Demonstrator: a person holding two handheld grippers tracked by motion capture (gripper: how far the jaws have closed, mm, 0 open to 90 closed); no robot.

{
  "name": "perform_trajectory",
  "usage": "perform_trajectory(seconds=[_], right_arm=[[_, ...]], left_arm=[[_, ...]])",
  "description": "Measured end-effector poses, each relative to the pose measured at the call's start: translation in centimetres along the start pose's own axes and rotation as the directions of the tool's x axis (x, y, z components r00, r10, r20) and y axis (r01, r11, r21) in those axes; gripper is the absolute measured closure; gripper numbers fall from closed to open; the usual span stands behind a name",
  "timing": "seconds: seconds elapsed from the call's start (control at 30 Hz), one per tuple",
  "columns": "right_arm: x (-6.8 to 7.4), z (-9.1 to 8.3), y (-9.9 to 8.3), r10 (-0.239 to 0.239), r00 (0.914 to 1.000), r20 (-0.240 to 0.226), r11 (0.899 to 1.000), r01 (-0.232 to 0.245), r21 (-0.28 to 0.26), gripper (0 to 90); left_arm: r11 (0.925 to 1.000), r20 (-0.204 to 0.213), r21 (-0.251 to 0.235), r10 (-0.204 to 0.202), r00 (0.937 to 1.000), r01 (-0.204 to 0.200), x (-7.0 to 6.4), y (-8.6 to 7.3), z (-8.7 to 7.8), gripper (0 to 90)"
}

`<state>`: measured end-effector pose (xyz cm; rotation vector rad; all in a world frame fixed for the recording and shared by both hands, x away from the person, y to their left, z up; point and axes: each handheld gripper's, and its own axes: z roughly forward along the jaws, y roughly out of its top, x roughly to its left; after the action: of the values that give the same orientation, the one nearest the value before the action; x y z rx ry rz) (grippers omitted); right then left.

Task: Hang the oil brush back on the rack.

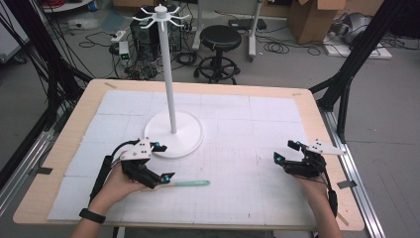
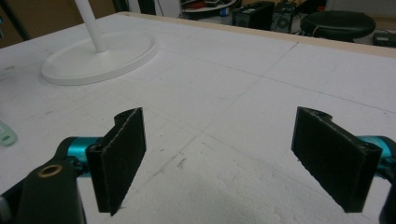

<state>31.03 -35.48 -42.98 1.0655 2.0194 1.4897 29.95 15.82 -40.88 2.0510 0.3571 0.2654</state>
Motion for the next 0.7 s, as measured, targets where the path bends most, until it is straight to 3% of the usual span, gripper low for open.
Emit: perform_trajectory(seconds=[0.03,0.13,0.17,0.27,0.4,0.5,0.57,0.7], right_arm=[[0.0,0.0,0.0,-0.003,1.0000,0.001,1.000,0.003,0.000,17.0],[0.0,0.1,0.0,-0.003,1.0000,0.001,1.000,0.003,-0.001,17.0],[0.0,0.1,0.0,-0.003,1.0000,0.001,1.000,0.003,0.000,17.0],[0.0,0.1,0.0,-0.005,1.0000,0.002,1.000,0.005,-0.001,17.0],[0.0,0.1,0.0,-0.005,1.0000,0.002,1.000,0.005,-0.001,17.0],[0.0,0.1,0.0,-0.003,1.0000,-0.001,1.000,0.003,0.000,17.0],[0.0,0.0,0.0,-0.005,1.0000,-0.001,1.000,0.005,-0.001,17.0],[0.0,0.0,0.0,-0.002,1.0000,-0.004,1.000,0.002,0.000,17.2]], left_arm=[[0.9992,0.017,0.040,0.007,0.9998,-0.007,-0.4,-0.1,0.5,9.9],[0.9977,0.029,0.066,0.014,0.9995,-0.016,-0.9,-0.2,1.0,10.0],[0.9947,0.039,0.101,0.018,0.9991,-0.022,-1.2,-0.3,1.5,10.3],[0.9895,0.050,0.143,0.014,0.9987,-0.021,-1.4,-0.6,2.1,11.9],[0.9896,0.052,0.142,0.019,0.9985,-0.026,-1.8,-0.9,2.4,14.2],[0.9919,0.051,0.126,-0.022,0.9984,0.016,-2.0,-1.7,2.7,16.3],[0.9880,0.040,0.154,-0.004,0.9992,-0.003,-2.1,-1.8,2.8,17.2],[0.9851,0.055,0.168,0.026,0.9982,-0.035,-2.4,-1.8,2.9,22.0]])
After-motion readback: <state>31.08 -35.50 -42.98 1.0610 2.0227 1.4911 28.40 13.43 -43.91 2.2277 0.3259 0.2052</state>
